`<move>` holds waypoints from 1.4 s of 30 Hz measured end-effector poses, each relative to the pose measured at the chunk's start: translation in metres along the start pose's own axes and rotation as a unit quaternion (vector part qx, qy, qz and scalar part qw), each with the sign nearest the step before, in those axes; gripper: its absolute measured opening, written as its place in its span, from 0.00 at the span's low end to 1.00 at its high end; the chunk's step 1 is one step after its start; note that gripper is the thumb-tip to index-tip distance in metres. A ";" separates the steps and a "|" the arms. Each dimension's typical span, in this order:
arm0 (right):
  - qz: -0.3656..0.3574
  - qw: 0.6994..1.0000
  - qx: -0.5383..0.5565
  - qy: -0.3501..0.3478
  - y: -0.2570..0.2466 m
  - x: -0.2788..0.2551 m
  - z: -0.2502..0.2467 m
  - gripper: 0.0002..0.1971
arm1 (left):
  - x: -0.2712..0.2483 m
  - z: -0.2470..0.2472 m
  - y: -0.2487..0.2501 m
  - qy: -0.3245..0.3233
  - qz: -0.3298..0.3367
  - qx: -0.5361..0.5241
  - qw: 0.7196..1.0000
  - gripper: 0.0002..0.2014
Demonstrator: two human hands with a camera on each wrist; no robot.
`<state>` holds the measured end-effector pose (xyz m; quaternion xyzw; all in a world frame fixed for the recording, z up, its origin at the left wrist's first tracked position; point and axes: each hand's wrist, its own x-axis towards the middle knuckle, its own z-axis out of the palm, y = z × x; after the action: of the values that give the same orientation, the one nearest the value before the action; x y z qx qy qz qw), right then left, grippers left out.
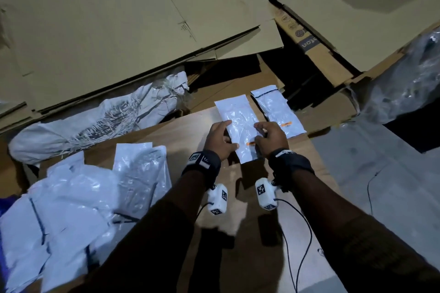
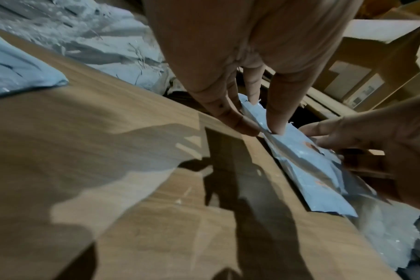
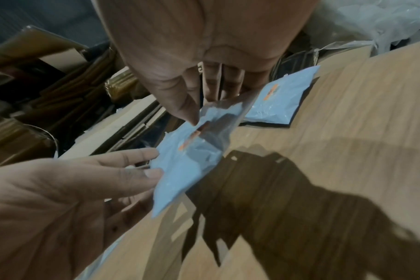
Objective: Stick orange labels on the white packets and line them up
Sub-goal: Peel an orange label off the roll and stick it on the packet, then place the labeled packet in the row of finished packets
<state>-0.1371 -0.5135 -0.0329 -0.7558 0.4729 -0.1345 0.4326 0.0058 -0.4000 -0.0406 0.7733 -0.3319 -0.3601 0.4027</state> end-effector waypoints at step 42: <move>-0.076 0.965 0.035 -0.248 -0.091 -0.177 0.186 0.13 | -0.234 -0.207 -0.164 0.331 0.004 0.085 0.940 0.13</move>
<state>-0.0603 -0.2524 -0.0354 -0.7835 0.2873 0.0083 0.5509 0.0913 -0.0573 -0.0277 0.8787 -0.2120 -0.0523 0.4245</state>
